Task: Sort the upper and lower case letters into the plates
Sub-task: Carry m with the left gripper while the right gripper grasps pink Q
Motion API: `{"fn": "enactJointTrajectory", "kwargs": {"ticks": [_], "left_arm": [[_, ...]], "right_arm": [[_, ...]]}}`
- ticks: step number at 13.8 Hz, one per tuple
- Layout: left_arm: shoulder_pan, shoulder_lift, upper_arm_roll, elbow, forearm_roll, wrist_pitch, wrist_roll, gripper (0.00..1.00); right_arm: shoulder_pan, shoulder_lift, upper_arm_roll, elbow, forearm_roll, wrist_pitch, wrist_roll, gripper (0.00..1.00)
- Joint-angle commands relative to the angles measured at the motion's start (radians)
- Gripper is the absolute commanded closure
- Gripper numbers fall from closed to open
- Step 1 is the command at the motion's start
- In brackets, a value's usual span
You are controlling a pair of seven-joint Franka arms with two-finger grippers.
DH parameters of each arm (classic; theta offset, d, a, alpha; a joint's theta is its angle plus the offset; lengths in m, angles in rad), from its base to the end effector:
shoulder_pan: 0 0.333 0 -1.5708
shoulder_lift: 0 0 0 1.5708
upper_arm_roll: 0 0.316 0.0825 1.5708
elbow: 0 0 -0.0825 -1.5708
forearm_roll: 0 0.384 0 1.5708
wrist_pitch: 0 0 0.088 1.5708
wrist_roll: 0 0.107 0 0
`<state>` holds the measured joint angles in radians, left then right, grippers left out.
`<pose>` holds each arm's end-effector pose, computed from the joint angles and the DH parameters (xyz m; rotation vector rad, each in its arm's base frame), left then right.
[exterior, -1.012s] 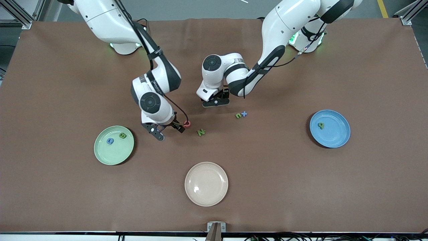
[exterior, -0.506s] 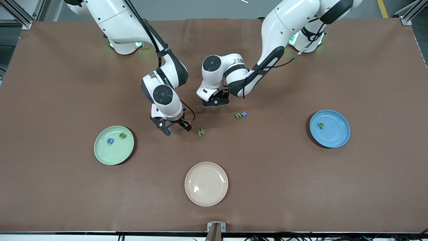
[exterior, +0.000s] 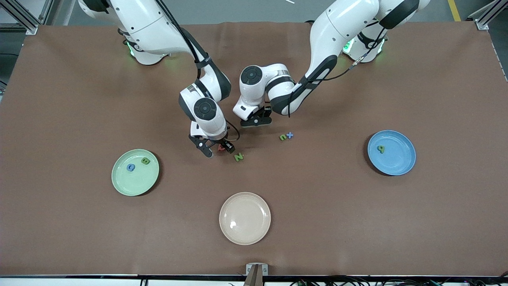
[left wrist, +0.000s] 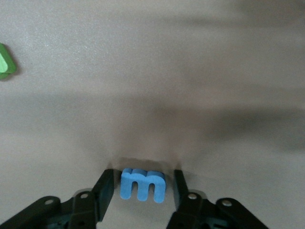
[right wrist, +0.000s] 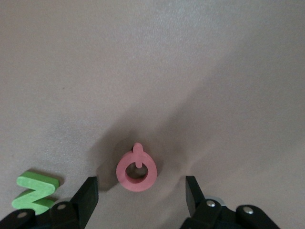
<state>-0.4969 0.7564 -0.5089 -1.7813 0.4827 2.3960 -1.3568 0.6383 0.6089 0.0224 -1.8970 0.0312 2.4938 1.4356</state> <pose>0.3706 -0.5349 0.1709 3.1361 0.1604 -0.0388 0.4975 0.3858 0.1770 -2.8860 1.2267 0.0523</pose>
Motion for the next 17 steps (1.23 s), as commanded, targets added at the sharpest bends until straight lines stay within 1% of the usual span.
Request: {"fn": "enactJointTrajectory", "kwargs": {"ticks": [1, 2, 3, 4, 5, 6, 7, 9, 11, 13, 14, 15, 16, 17], "left_arm": [[-0.005, 0.008, 0.003, 0.003, 0.024, 0.003, -0.018, 0.52], [-0.005, 0.008, 0.003, 0.003, 0.024, 0.003, -0.018, 0.57], [-0.005, 0.008, 0.003, 0.003, 0.024, 0.003, -0.018, 0.65], [-0.005, 0.008, 0.003, 0.003, 0.025, 0.003, -0.016, 0.68], [-0.003, 0.006, 0.003, 0.003, 0.025, 0.003, -0.015, 0.73], [-0.003, 0.006, 0.003, 0.003, 0.025, 0.003, -0.015, 0.77], [-0.003, 0.006, 0.003, 0.003, 0.031, 0.003, -0.015, 0.78], [0.003, -0.002, 0.003, 0.003, 0.036, 0.002, -0.01, 0.78], [0.018, -0.046, 0.001, 0.002, 0.039, -0.026, -0.002, 0.78], [0.041, -0.095, -0.003, 0.0, 0.039, -0.099, 0.028, 0.8], [0.072, -0.129, -0.013, -0.024, 0.036, -0.127, 0.069, 0.8], [0.125, -0.17, -0.038, -0.064, 0.028, -0.129, 0.118, 0.8], [0.199, -0.201, -0.083, -0.099, 0.027, -0.13, 0.166, 0.8], [0.306, -0.231, -0.161, -0.14, 0.025, -0.13, 0.212, 0.8]], "right_arm": [[0.011, -0.006, -0.01, -0.01, -0.024, 0.011, 0.032, 0.42], [0.011, -0.005, -0.009, -0.01, -0.024, 0.011, 0.042, 0.53], [0.011, -0.005, -0.009, -0.01, -0.022, 0.011, 0.043, 0.66], [0.009, -0.006, -0.009, -0.01, -0.022, 0.01, 0.043, 0.82], [0.004, -0.006, -0.009, -0.01, -0.022, 0.008, 0.045, 0.94], [-0.003, -0.006, -0.009, -0.01, -0.022, 0.0, 0.045, 0.98], [-0.006, -0.009, -0.012, -0.008, -0.022, -0.003, 0.04, 1.0], [-0.04, -0.024, -0.012, -0.004, -0.024, -0.01, 0.007, 1.0], [-0.066, -0.047, -0.012, 0.002, -0.022, -0.064, -0.039, 1.0], [-0.074, -0.051, -0.012, 0.004, -0.022, -0.076, -0.043, 0.99], [-0.075, -0.051, -0.012, 0.007, -0.022, -0.076, -0.043, 0.99], [-0.081, -0.051, -0.012, 0.016, -0.022, -0.079, -0.044, 0.97], [-0.089, -0.051, -0.012, 0.028, -0.022, -0.079, -0.047, 0.77], [-0.095, -0.049, -0.012, 0.039, -0.022, -0.081, -0.069, 0.4]]}}
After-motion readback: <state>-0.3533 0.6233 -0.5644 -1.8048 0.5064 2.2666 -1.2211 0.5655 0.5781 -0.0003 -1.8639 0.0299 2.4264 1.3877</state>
